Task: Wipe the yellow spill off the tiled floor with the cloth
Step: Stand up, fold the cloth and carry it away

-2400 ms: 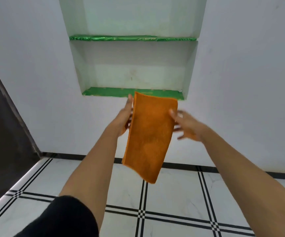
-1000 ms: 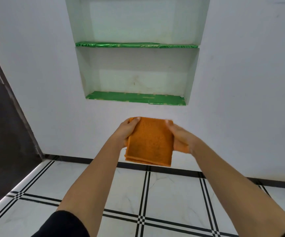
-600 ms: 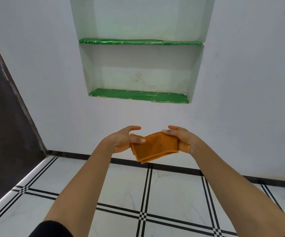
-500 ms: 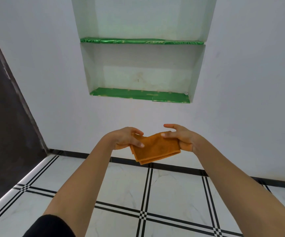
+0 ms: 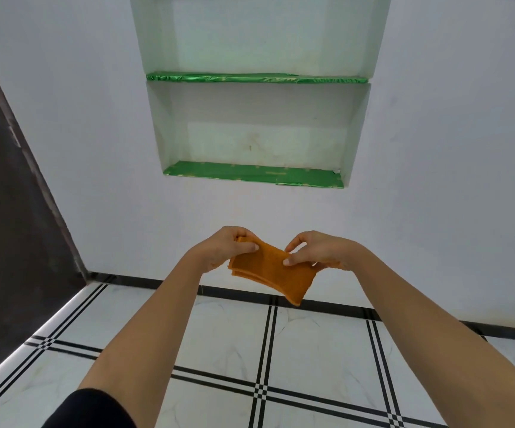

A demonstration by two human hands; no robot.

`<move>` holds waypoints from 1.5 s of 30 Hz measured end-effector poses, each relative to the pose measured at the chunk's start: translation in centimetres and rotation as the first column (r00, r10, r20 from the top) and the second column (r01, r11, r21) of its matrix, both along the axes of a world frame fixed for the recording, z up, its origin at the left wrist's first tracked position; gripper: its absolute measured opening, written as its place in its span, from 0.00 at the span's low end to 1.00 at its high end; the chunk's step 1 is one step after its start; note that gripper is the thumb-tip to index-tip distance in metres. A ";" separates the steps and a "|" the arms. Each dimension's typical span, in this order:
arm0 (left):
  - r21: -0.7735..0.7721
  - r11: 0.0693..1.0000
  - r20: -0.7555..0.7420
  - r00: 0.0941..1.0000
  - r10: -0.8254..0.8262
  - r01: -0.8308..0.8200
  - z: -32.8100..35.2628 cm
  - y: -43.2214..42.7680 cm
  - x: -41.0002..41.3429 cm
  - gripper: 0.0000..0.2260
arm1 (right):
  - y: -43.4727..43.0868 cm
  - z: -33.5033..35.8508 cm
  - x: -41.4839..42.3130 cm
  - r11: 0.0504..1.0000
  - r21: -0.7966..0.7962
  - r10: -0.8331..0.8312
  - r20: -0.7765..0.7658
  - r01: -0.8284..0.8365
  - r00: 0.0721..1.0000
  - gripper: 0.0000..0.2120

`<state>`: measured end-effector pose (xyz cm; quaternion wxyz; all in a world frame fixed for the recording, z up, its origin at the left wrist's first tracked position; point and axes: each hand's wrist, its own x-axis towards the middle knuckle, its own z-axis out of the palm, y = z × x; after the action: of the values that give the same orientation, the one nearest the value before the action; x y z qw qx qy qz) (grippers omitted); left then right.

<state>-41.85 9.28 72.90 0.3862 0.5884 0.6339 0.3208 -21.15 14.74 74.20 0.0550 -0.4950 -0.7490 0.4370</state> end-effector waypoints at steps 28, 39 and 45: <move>-0.287 0.833 0.463 0.830 -0.311 0.473 -12.0 -4.8 46.2 0.11 | -20.0 -10.6 39.4 0.171 -0.452 -0.965 -0.255 0.875 0.058 0.23; -0.393 0.485 0.475 0.624 -0.621 0.781 -14.5 -13.6 76.6 0.18 | -33.9 -12.9 63.8 -0.330 -0.521 -0.837 -0.224 0.787 -0.500 0.20; -0.424 0.287 0.464 0.478 -0.745 0.859 -16.6 -16.9 92.6 0.19 | -38.1 -15.0 76.5 -0.483 -0.557 -0.714 -0.197 0.676 -0.672 0.22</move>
<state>50.80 -7.64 56.26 0.7145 0.6354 0.2786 -0.0901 55.35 -23.38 59.22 0.6145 -0.7111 0.1538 0.3051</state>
